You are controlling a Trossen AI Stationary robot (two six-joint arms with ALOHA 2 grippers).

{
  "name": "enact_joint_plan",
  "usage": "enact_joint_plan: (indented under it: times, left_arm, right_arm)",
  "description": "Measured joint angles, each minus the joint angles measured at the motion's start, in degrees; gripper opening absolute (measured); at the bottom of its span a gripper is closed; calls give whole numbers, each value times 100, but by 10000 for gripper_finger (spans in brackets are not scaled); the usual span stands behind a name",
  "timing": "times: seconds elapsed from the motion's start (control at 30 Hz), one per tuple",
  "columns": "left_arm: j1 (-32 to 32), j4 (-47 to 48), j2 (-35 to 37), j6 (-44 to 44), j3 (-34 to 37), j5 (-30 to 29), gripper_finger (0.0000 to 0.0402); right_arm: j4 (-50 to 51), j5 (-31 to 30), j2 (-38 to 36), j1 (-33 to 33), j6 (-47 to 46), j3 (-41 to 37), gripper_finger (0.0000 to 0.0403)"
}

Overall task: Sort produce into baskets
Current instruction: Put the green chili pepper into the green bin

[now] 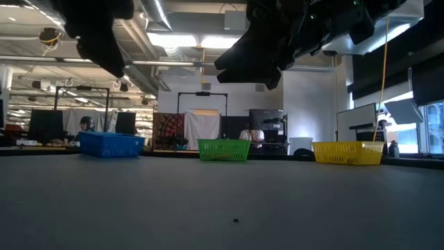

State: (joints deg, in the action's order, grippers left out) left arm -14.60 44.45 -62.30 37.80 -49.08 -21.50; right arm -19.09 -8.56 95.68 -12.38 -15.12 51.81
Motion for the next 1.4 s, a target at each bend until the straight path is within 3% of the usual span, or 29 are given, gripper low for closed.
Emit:
enact_joint_plan:
  times: [0.77, 1.4]
  left_arm:
    - [-2756, -13, -109, 1332, -2, 239, 182]
    - [-4032, 6, -1929, 1465, -4, 2666, 182]
  right_arm:
    - [15, 1, 0, 0, -2, 0, 186]
    - [9, 2, 0, 0, -4, 0, 186]
